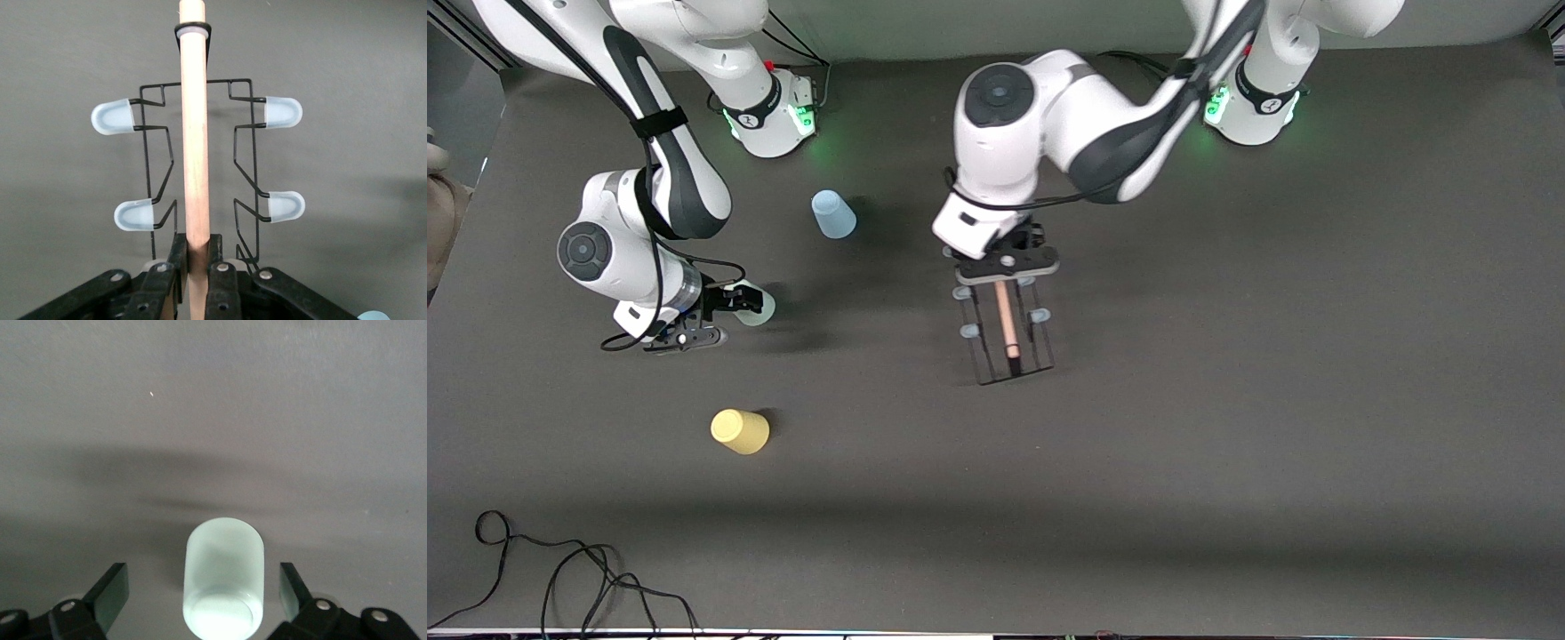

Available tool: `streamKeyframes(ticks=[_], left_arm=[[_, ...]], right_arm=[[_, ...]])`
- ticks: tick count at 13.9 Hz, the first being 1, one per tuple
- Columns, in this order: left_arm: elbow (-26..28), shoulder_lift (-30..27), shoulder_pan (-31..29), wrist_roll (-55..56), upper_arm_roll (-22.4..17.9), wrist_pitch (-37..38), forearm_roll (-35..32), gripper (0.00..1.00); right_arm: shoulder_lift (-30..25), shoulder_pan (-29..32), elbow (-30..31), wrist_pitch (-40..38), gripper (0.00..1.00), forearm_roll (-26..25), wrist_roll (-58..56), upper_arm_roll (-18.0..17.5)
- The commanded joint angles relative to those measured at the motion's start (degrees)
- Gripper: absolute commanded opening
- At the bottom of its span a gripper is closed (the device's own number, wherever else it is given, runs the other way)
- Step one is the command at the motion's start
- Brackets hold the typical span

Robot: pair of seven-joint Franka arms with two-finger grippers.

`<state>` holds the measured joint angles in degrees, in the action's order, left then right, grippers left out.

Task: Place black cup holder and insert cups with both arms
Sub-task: 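Carry the rack to mid-table with the left gripper while the right grasps green cup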

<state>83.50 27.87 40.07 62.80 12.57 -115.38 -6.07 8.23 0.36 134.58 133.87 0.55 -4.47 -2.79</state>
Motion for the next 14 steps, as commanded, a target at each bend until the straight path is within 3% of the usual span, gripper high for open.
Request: streamKeyframes(ticks=[1,9,13,14], left_arm=[[-2.19,3.32,2.64,2.06,-0.70,-2.30,-2.80,0.00],[-8.09,9.83,6.24,2.15,-0.70,-4.86,-3.33,0.00],[-8.35,11.24,6.60,1.09,-0.70,-6.08,-3.42,0.00],[-8.35,11.25,6.60,0.57,-0.70,-6.17,-3.86,0.35]], right_arm=[[-1.37,0.07,2.17,0.07,1.00,-1.16,-0.89,0.85],[0.21,-0.45,3.32,-0.01,0.98,-1.16,-0.72,1.12],[0.21,-0.28,3.32,-0.10,0.86,-1.16,-0.63,1.12],[0.21,-0.28,3.32,-0.02,0.81,-1.16,-0.45,1.12]])
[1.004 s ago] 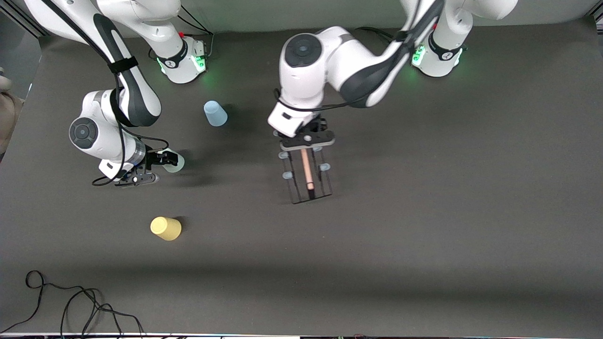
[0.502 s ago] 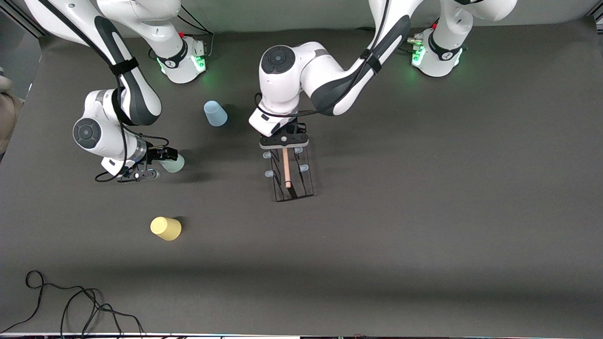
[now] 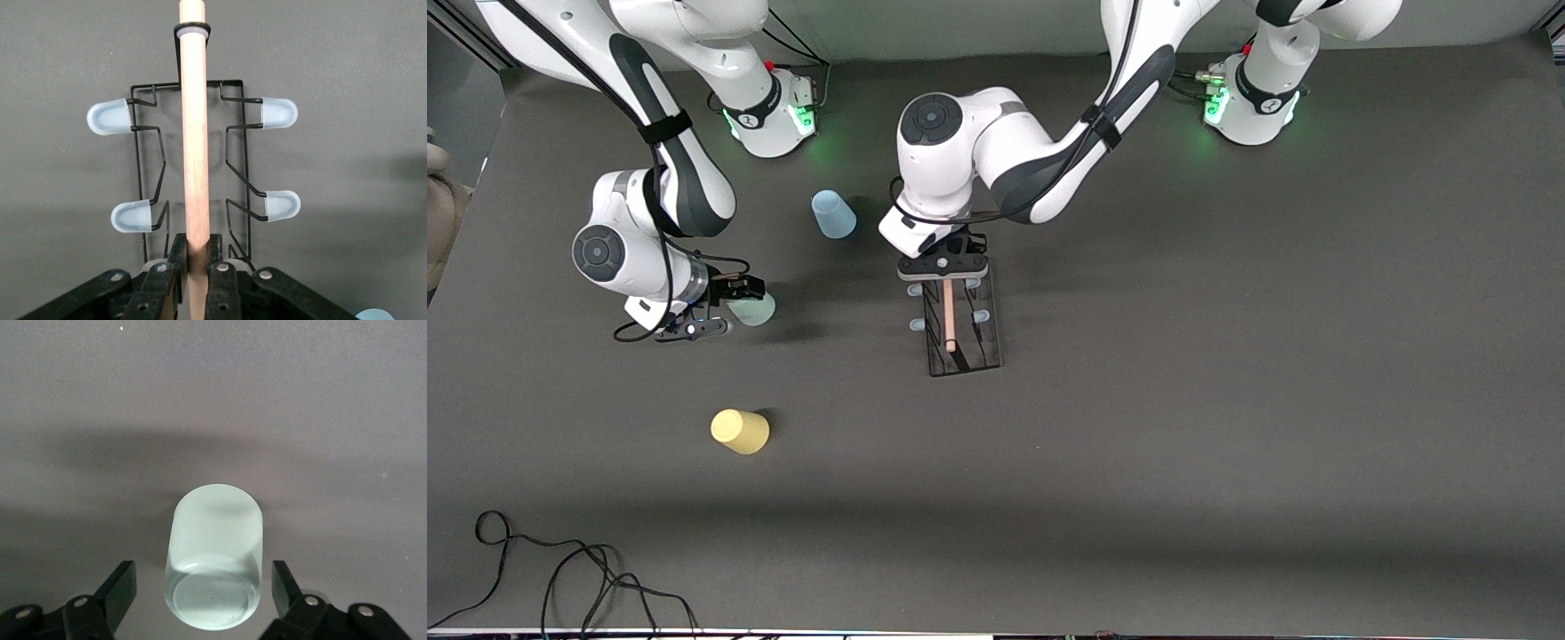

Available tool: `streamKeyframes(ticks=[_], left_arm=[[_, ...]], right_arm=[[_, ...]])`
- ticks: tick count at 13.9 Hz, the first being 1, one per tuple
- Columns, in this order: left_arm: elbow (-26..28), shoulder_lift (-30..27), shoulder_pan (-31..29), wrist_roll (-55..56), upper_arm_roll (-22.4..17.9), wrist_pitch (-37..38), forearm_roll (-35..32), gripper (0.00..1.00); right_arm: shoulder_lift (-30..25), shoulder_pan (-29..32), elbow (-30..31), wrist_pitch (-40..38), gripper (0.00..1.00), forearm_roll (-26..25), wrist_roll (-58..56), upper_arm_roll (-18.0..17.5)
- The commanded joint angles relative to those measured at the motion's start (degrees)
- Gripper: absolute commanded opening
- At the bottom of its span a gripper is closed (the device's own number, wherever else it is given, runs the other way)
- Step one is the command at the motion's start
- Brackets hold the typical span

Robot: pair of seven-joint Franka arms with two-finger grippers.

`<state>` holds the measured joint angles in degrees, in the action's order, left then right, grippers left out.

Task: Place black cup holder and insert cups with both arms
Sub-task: 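Carry the rack to mid-table with the left gripper while the right grasps green cup, then release the rack with the left gripper while the right gripper lifts the cup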

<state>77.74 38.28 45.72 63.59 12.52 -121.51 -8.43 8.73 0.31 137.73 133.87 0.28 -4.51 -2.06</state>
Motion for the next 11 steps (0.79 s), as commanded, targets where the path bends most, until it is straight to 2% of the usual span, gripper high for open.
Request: streamKeyframes(ticks=[1,2,3,4,7,9,11], left_arm=[[-2.60,0.74,0.86,-0.48,-0.66,0.13,-1.93,0.68],[-2.60,0.31,0.86,-0.48,-0.66,0.74,-2.02,0.93],[-2.60,-0.31,0.77,-0.40,-0.66,1.09,-2.03,1.00],[-2.51,-0.58,0.60,-0.57,-0.66,1.27,-2.03,1.00],[-0.76,-7.50,-1.93,-4.85,-0.57,7.58,0.25,1.00],[4.49,-14.16,-7.72,-12.74,-0.57,9.27,6.99,1.00],[13.70,-23.82,-15.53,-22.14,-0.57,10.93,12.62,1.00]], right_arm=[[-0.29,-0.05,0.17,-0.10,0.80,-0.90,-0.41,0.47],[-0.20,0.12,0.17,-0.10,0.76,-0.81,-0.32,0.47],[-0.20,0.12,0.17,-0.10,0.67,-0.81,-0.32,0.47],[-0.20,0.12,0.17,-0.10,0.59,-0.81,-0.32,0.47],[0.06,0.12,0.08,-0.10,0.36,-0.81,-0.24,0.47],[0.15,0.12,-0.01,-0.10,0.22,-0.81,-0.32,0.47],[-0.37,-0.05,-0.27,-1.41,0.15,-0.81,-0.15,0.47]])
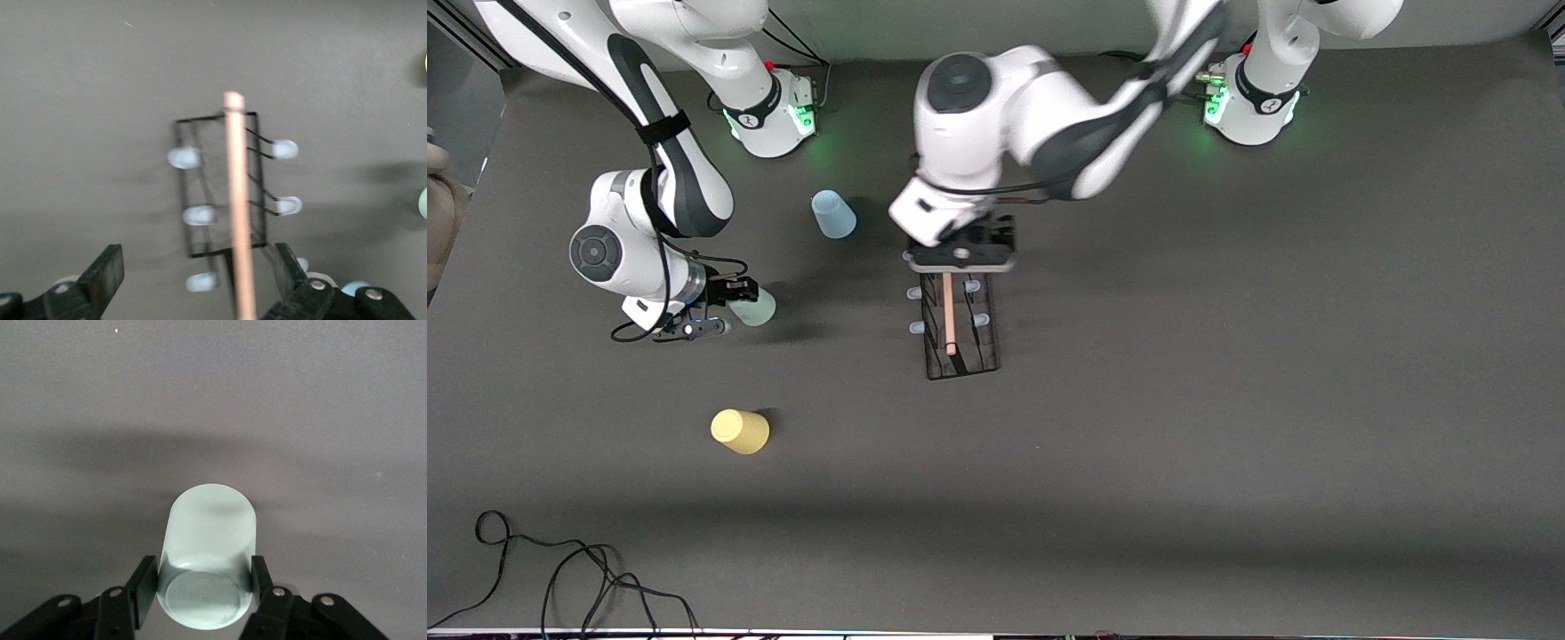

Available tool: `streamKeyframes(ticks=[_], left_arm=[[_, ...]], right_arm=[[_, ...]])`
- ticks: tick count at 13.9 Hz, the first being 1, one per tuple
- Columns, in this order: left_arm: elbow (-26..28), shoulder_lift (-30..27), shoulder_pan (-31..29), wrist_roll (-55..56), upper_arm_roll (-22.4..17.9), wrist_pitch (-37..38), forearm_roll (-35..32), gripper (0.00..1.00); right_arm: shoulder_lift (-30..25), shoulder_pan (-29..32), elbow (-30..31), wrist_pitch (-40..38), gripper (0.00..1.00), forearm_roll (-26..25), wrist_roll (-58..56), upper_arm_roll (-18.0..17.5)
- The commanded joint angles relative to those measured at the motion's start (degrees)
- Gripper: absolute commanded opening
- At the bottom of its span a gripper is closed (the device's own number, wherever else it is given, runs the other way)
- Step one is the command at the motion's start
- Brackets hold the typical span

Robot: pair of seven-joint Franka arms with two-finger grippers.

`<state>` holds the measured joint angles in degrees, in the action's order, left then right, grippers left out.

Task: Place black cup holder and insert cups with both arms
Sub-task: 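Release the rack with the left gripper while the right gripper lifts the cup, then hang the pale green cup on a rack peg with the right gripper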

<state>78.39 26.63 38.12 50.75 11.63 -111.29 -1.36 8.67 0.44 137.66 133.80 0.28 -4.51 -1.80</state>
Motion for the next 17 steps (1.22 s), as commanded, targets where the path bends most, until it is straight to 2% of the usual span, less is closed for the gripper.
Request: streamKeyframes(ticks=[1,3,6,8,11,14,17], left_arm=[[17.19,-16.83,-12.24,-15.27,0.24,2.12,8.19,1.00],[20.57,-22.39,-21.29,-27.23,0.06,8.25,12.51,1.00],[20.49,-24.60,-32.46,-39.03,-0.20,14.60,12.70,1.00],[20.49,-25.66,-37.92,-44.48,-0.38,16.45,12.00,1.00],[20.05,-27.68,-46.71,-53.28,-0.38,19.52,11.91,1.00],[18.65,-29.09,-48.05,-52.34,-0.47,20.84,7.18,1.00],[16.71,-28.83,-48.05,-52.24,-1.08,22.52,6.28,1.00]], right_arm=[[-0.93,-0.35,-1.51,-4.05,0.12,-0.72,0.03,0.22],[-1.73,-0.62,-7.46,-12.99,0.10,-0.37,0.12,-0.05],[-0.33,-1.93,-20.11,-26.63,0.10,0.59,0.29,-0.31],[1.07,-4.39,-26.36,-30.95,0.10,3.39,3.43,-0.31],[2.05,-12.89,-30.25,-31.85,0.10,7.44,15.89,-0.31],[3.71,-22.22,-33.59,-32.02,0.10,7.89,30.23,-0.31],[3.80,-28.81,-33.34,-31.94,0.10,8.07,35.34,-0.31]])
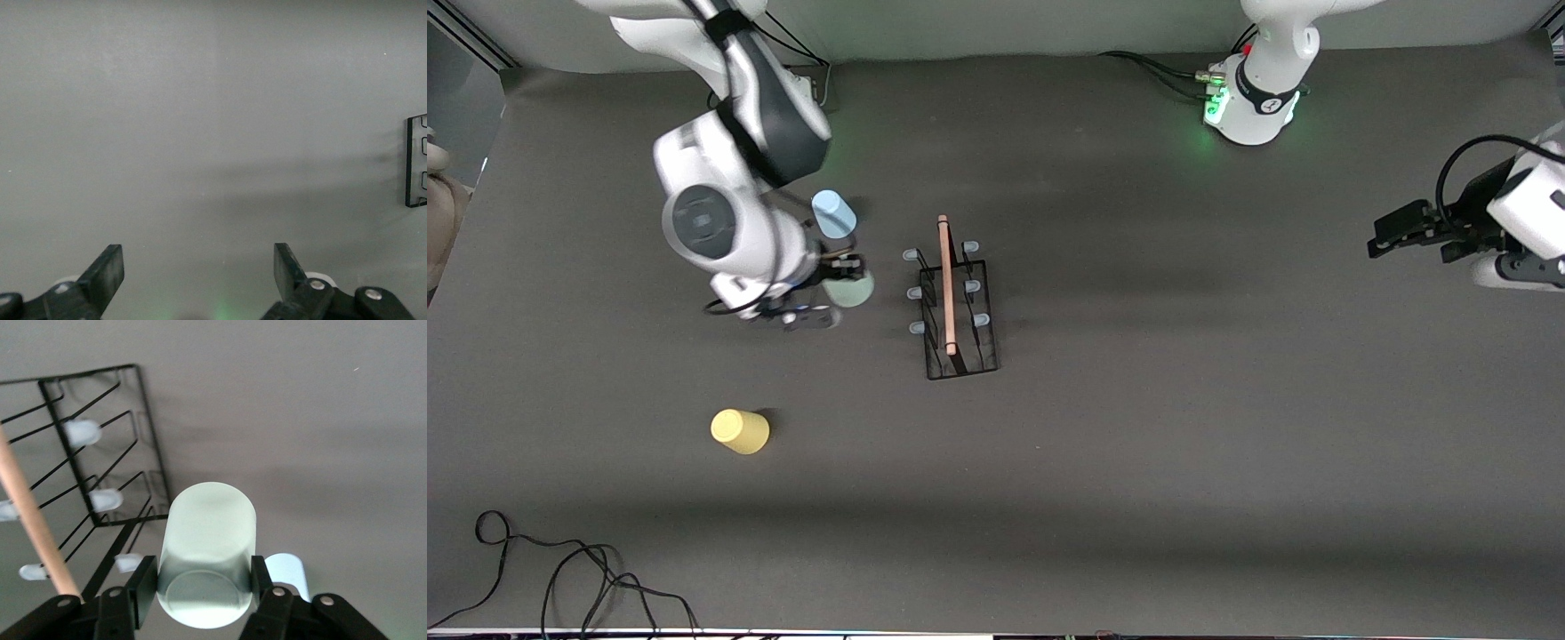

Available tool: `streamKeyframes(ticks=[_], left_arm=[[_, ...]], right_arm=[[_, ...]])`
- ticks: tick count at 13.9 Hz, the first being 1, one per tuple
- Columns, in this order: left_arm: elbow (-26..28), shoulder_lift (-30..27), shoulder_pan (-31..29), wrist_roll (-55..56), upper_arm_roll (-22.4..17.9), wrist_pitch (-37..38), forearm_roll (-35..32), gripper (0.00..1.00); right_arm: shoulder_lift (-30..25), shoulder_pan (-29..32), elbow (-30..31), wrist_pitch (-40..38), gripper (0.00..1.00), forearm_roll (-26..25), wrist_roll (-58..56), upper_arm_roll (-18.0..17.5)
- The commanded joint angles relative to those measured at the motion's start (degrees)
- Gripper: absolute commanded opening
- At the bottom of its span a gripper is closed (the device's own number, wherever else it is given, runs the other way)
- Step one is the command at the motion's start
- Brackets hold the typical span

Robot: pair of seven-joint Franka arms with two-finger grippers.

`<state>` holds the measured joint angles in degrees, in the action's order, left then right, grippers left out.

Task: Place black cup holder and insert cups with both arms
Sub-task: 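Hang the pale green cup on a rack peg with the right gripper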

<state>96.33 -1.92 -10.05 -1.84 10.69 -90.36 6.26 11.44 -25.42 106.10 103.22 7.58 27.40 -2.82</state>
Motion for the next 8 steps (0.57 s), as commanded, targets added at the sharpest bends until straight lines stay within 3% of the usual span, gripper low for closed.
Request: streamKeyframes(ticks=[1,2,5,8], left_arm=[[-1.49,-0.27,0.12,0.35,-0.31,1.59,-1.34,1.00],[-2.10,-0.19,0.90,0.35,-0.84,1.59,-1.34,1.00],[-3.25,0.25,11.34,0.26,-11.88,1.51,-1.43,1.00],[-4.04,0.34,13.65,0.26,-13.50,1.51,-3.71,1.00]], right_arm=[[1.39,-5.06,-1.77,-0.66,0.10,0.86,6.15,0.71],[1.74,-6.47,-1.77,0.39,0.10,2.16,7.22,0.71],[1.84,-7.80,-1.59,0.49,0.10,3.05,7.41,0.80],[3.32,-8.33,-1.59,1.89,0.11,3.23,7.84,0.80]])
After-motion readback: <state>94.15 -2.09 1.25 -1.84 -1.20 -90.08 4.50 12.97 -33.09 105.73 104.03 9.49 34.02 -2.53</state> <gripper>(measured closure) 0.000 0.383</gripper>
